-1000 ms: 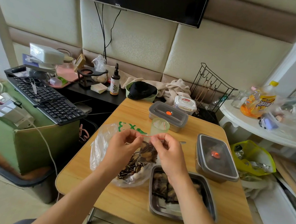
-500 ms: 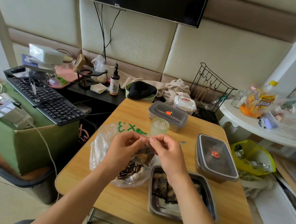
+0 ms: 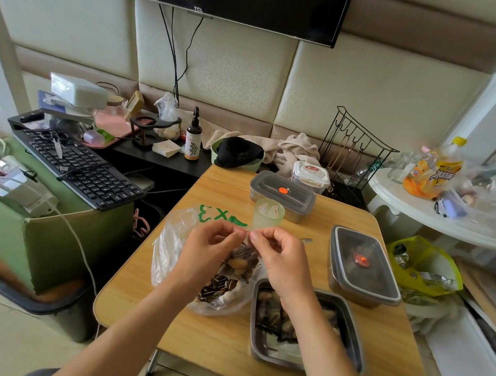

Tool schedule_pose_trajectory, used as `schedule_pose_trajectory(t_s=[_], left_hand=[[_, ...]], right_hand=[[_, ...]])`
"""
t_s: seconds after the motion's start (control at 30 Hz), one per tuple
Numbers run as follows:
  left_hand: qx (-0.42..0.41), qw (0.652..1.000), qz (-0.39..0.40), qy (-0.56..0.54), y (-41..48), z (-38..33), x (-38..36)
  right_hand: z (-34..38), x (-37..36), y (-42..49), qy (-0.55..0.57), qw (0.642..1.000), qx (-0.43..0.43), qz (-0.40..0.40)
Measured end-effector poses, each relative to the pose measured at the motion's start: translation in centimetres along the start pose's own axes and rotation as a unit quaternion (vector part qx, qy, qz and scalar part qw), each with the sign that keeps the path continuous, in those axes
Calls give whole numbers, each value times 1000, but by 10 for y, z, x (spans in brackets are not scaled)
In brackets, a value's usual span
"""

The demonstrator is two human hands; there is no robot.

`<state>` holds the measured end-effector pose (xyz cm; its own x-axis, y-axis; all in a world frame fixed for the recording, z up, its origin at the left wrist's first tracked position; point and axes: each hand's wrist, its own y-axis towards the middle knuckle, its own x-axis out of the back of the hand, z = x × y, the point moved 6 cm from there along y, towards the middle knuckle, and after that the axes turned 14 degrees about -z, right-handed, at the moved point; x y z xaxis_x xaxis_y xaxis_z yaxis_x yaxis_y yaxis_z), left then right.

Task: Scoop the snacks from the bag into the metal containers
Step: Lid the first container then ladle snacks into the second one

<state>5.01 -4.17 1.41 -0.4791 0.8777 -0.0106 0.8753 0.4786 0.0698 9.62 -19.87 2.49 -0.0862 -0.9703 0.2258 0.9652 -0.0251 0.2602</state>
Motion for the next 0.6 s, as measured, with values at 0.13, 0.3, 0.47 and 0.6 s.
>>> schedule_pose_trajectory(t_s=[0.13, 0.3, 0.47, 0.6], left_hand=[[3, 1000, -8, 10, -1, -1, 0], [1, 1000, -15, 9, -1, -2, -1], [-7, 1000, 0, 9, -4, -3, -5], [-30, 999, -1, 29, -3, -3, -5]], right_hand=[[0, -3, -2, 6, 1000, -4, 26], [-2, -3, -1, 13, 999, -16, 34], [-1, 0, -1, 8, 1000, -8, 22], [1, 0, -1, -12, 999, 18, 24]])
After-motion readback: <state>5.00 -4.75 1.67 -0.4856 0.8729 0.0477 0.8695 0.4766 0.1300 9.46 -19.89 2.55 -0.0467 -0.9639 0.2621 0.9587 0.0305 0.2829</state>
